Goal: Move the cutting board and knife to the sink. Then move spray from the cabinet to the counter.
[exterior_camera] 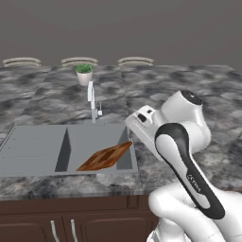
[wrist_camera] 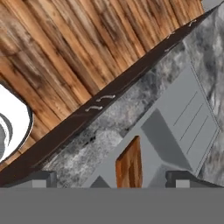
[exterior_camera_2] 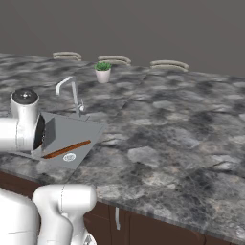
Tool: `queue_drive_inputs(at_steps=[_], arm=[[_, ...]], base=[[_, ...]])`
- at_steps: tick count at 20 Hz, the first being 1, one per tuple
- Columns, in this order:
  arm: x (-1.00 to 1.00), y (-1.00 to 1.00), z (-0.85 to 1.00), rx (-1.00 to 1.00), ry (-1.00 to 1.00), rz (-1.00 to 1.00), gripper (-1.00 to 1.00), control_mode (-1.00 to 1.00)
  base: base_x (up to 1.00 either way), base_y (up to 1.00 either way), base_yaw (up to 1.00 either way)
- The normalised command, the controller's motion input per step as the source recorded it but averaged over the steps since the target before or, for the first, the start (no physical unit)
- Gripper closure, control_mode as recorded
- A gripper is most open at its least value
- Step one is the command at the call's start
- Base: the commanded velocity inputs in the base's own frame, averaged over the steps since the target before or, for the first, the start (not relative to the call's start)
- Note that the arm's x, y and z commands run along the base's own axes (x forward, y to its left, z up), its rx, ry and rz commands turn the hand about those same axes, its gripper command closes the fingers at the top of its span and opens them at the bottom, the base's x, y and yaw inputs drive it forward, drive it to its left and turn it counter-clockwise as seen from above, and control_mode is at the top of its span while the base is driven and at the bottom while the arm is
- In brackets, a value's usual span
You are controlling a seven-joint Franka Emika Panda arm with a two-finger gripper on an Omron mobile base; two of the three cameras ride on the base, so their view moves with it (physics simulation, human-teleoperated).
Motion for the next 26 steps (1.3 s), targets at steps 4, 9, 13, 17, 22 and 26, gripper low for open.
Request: queue_drive_inputs(at_steps=[4,9,13,17,22,26], arm=[[-0.17,0.17,0.2,-0.44,-0.64,0.27,-1.0,-1.0],[-0.09,0.0,0.0,-0.06,-0.2,0.03,-1.0,-1.0],[-0.04,-0.01,0.25,-0.03,-0.22,0.14,-1.0,-1.0],[-0.14,0.0,0.0,0.0,0.0,0.0,-1.0,1.0],[0.0,0.0,0.0,0.0,0.0,0.0,-1.0,1.0],[0.0,0.0,0.0,0.0,0.0,0.0,-1.0,1.0]], base=[[0.0,0.0,0.0],[0.0,0.0,0.0],[0.0,0.0,0.0],[-0.25,0.03,0.07],[-0.89,0.09,0.65],[-0.14,0.0,0.97]])
